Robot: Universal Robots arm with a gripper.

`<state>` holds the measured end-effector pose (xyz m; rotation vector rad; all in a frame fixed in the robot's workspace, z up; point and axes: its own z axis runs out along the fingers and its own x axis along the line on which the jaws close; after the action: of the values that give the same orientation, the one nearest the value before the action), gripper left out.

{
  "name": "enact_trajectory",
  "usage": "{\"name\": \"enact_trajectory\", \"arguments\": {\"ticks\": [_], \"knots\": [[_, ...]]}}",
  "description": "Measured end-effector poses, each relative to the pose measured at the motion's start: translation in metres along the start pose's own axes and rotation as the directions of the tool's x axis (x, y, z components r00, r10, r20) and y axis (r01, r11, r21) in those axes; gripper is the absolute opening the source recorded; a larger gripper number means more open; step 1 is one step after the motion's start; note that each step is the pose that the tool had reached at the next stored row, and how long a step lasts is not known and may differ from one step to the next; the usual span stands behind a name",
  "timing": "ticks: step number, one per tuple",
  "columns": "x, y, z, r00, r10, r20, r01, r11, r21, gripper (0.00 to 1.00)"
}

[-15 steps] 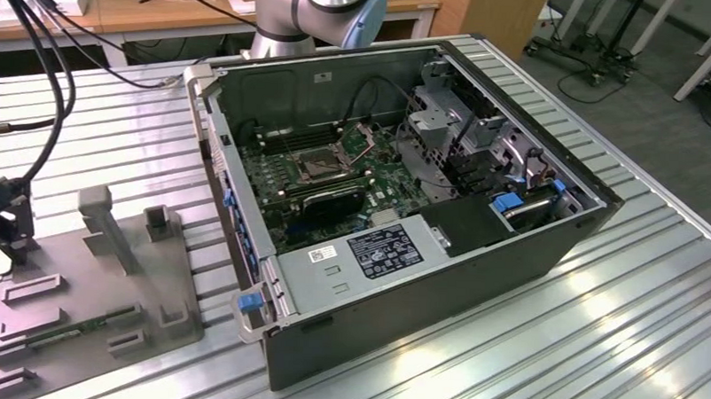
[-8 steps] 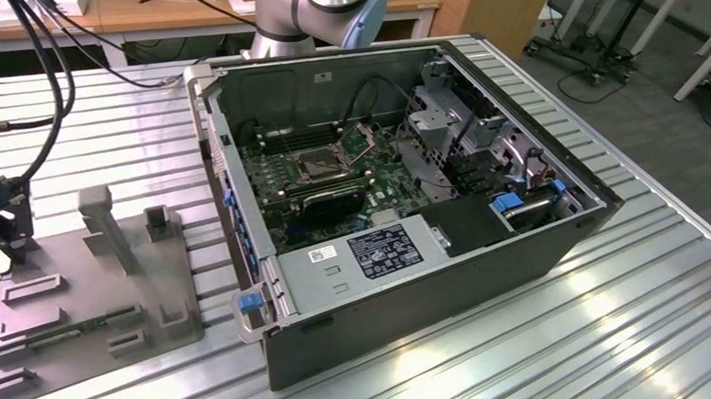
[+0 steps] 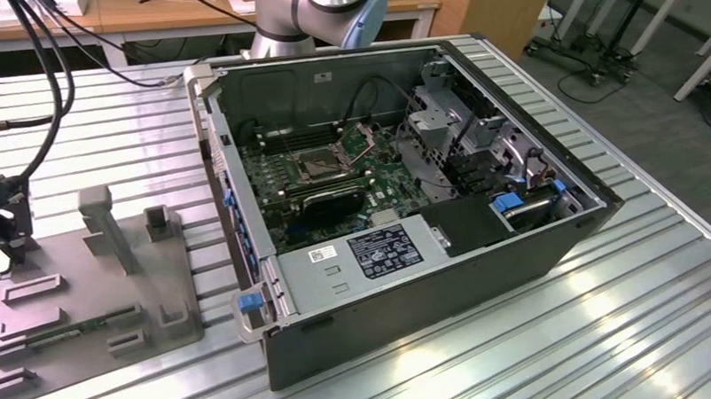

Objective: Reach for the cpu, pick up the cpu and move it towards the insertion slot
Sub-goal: 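Pick up the cpu and move it towards the insertion slot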

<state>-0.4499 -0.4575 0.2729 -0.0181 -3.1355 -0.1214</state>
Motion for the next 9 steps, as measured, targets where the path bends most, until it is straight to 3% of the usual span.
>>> {"name": "enact_trajectory", "arguments": {"ticks": [9], "knots": [[0.0000, 0.0001, -0.0019, 1.0000, 0.002, 0.0002, -0.002, 1.0000, 0.0000, 0.54]]}}
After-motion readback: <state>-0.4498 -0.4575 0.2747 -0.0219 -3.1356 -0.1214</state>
